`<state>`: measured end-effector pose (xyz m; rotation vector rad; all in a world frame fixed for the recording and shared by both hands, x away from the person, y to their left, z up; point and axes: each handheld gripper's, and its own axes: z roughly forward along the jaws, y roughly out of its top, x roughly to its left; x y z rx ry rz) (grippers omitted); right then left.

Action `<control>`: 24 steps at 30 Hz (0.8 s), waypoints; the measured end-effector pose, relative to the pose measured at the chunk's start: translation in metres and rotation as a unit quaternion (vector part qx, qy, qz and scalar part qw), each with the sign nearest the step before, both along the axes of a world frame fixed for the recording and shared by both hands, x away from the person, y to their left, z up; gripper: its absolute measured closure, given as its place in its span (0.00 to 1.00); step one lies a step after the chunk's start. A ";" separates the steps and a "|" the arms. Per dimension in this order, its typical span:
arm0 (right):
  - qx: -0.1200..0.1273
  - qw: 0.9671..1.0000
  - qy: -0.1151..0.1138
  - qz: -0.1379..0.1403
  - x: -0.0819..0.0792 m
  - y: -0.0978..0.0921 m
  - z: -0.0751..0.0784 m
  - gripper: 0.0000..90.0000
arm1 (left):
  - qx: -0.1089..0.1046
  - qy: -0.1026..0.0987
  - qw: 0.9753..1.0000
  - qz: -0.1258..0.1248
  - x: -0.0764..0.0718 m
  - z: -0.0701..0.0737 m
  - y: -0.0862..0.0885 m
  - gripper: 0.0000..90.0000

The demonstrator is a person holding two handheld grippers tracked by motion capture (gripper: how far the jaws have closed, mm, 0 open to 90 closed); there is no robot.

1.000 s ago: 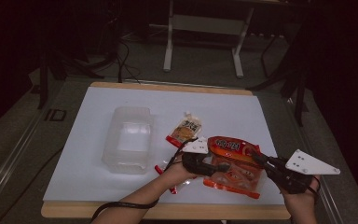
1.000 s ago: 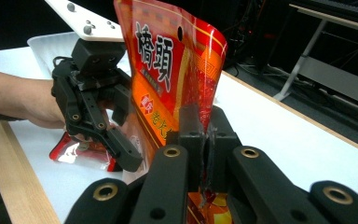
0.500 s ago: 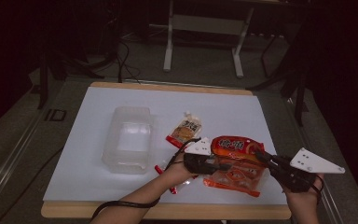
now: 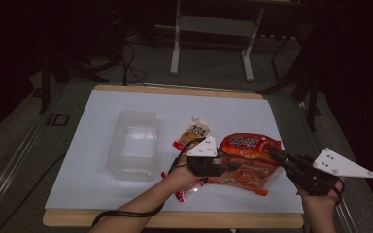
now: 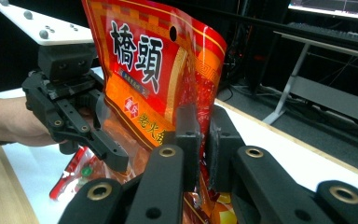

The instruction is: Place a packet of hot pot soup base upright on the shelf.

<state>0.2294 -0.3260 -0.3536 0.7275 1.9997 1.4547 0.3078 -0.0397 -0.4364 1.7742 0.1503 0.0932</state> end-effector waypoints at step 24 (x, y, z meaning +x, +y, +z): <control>0.089 0.996 -0.022 -0.018 0.008 0.005 0.011 0.17 | -0.037 -0.025 0.995 0.088 0.010 0.036 0.058 0.79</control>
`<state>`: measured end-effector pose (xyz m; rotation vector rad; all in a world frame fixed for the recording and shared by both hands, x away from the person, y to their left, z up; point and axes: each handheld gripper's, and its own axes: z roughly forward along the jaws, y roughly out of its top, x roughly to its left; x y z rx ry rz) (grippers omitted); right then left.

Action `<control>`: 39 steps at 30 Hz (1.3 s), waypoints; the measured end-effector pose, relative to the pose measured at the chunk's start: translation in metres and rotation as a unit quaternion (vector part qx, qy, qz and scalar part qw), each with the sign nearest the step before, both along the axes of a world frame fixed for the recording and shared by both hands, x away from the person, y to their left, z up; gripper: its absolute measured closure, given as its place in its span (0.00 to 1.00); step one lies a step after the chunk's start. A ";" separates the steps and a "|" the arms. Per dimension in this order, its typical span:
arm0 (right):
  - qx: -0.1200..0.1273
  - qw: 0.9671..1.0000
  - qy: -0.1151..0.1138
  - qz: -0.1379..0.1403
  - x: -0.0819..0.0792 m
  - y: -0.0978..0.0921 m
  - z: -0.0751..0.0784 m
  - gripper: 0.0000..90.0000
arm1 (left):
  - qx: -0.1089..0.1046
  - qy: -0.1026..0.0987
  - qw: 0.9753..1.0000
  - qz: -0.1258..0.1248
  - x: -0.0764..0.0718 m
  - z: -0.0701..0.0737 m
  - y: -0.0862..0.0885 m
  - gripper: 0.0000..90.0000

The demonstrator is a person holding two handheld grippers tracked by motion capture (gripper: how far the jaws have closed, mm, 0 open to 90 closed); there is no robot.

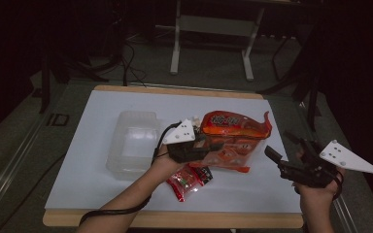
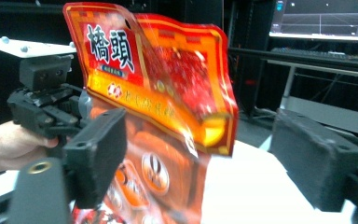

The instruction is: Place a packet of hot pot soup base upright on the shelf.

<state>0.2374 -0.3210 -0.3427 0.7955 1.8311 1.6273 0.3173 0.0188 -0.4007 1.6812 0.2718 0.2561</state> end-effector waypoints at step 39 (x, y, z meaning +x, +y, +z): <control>-0.048 0.999 0.016 0.019 0.007 0.024 -0.028 0.15 | -0.105 -0.031 0.951 0.289 0.026 0.004 0.172 0.79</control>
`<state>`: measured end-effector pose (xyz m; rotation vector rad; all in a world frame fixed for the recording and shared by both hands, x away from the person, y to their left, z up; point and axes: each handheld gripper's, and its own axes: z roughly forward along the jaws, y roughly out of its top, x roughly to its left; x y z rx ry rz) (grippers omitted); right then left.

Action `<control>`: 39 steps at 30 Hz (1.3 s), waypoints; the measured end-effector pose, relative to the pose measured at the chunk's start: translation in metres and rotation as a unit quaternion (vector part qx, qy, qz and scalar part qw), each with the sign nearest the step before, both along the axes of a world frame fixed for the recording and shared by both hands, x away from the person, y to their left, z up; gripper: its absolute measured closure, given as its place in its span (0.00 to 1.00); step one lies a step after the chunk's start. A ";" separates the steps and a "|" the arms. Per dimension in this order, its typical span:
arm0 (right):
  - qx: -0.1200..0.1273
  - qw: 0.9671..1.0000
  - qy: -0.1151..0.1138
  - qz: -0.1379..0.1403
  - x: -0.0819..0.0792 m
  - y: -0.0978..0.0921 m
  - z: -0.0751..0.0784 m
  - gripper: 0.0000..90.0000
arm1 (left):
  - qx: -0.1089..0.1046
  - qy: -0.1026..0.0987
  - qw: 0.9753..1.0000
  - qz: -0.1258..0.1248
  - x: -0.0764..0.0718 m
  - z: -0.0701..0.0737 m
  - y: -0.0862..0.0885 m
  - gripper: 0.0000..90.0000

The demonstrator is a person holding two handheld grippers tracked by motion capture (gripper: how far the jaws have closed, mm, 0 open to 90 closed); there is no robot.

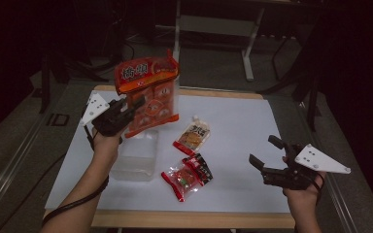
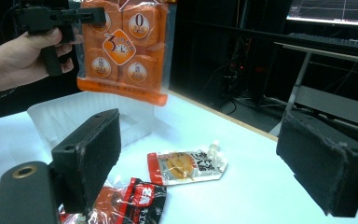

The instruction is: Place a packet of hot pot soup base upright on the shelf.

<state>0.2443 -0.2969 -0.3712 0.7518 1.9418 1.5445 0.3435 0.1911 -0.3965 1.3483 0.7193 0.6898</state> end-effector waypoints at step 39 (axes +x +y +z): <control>-0.017 1.000 0.012 0.009 0.002 0.000 -0.009 0.15 | 0.039 0.090 0.994 0.055 0.026 -0.050 0.019 0.79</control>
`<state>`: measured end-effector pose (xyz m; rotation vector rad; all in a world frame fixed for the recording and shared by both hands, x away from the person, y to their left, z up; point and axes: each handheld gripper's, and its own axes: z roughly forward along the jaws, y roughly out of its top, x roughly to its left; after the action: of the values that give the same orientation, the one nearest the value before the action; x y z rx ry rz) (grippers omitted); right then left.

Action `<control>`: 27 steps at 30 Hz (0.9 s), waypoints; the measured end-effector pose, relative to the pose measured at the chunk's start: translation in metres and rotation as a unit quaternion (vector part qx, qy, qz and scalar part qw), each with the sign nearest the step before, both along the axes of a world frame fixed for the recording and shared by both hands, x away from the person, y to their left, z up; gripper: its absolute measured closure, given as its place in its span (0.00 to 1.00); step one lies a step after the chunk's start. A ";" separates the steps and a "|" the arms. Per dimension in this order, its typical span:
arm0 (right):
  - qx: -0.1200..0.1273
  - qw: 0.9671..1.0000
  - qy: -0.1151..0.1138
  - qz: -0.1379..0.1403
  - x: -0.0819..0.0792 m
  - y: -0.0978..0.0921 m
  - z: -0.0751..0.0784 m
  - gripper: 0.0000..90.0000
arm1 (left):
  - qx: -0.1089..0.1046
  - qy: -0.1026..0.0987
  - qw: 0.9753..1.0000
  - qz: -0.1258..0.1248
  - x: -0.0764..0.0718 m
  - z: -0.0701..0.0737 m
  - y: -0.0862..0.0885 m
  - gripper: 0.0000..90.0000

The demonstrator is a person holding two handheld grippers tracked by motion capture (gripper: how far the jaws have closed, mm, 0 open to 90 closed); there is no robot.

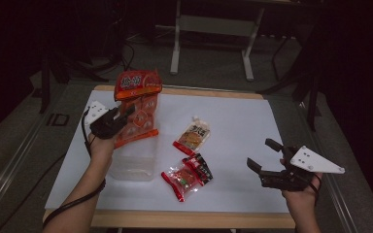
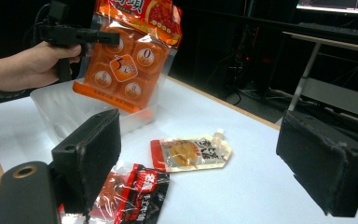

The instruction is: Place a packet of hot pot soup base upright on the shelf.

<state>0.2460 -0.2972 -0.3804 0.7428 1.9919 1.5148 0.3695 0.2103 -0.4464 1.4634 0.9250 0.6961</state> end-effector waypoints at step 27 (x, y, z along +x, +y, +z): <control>-0.003 1.000 0.008 0.004 0.001 0.004 -0.006 0.15 | 0.070 0.021 0.996 -0.042 -0.008 -0.020 0.022 0.79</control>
<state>0.2468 -0.2932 -0.3864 0.7484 2.0122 1.5117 0.3614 0.2322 -0.4664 1.6374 0.8561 0.6809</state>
